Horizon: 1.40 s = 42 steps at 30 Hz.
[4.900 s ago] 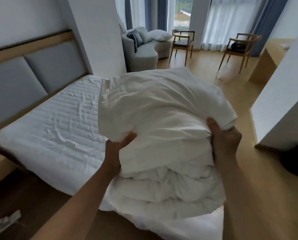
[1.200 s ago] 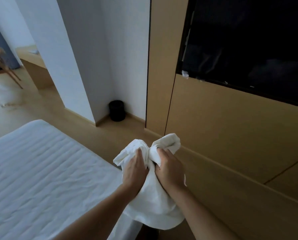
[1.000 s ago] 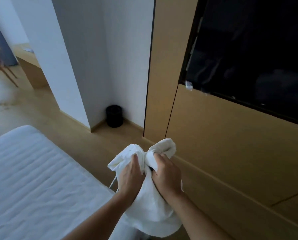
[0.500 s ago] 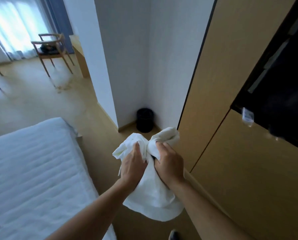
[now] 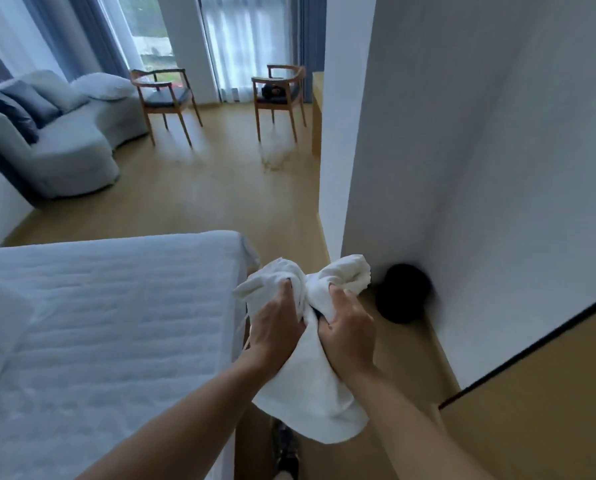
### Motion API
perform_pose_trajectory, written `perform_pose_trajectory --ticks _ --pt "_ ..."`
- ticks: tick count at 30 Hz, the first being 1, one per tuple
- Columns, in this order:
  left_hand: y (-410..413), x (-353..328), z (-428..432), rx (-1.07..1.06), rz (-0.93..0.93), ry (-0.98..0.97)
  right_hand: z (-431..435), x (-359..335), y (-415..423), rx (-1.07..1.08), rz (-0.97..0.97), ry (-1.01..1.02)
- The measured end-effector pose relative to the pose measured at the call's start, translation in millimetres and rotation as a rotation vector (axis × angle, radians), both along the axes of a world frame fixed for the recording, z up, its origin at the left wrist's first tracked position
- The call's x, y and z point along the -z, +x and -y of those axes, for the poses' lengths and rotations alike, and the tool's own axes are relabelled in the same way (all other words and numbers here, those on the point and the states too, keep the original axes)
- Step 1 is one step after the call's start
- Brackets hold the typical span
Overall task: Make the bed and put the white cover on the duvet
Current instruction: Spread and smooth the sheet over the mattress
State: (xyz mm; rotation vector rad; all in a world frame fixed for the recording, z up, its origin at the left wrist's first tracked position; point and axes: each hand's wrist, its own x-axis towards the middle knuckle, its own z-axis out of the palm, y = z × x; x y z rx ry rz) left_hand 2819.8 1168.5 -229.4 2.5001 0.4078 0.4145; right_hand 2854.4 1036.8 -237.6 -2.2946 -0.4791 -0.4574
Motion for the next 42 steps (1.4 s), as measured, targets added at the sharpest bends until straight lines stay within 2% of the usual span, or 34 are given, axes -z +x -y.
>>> perform_pose_trajectory --ticks 7,13,19,24,27,30,35,42 --pt "165 4 -118 -0.047 0.005 0.029 -118 -1 174 -0.085 -0.070 0.001" --pt "315 -12 -208 -0.093 0.043 0.048 -208 -19 328 -0.096 -0.018 -0.028" --pt "478 -10 -309 -0.190 0.013 0.040 -315 -21 502 -0.226 0.068 0.030" --pt "593 -28 -387 -0.330 0.019 0.078 -408 -25 642 -0.351 0.001 0.060" --pt "647 -44 -440 -0.426 0.083 0.125 -465 -46 706 -0.436 0.026 0.090" --pt "692 -54 -495 -0.549 0.082 0.093 -526 -62 756 -0.516 0.017 0.072" --pt "739 -50 -589 -0.654 0.122 0.079 -629 -65 816 -0.644 0.050 0.058" --pt "785 -36 -777 -0.776 0.136 0.015 -831 -60 877 -0.792 0.053 0.005"
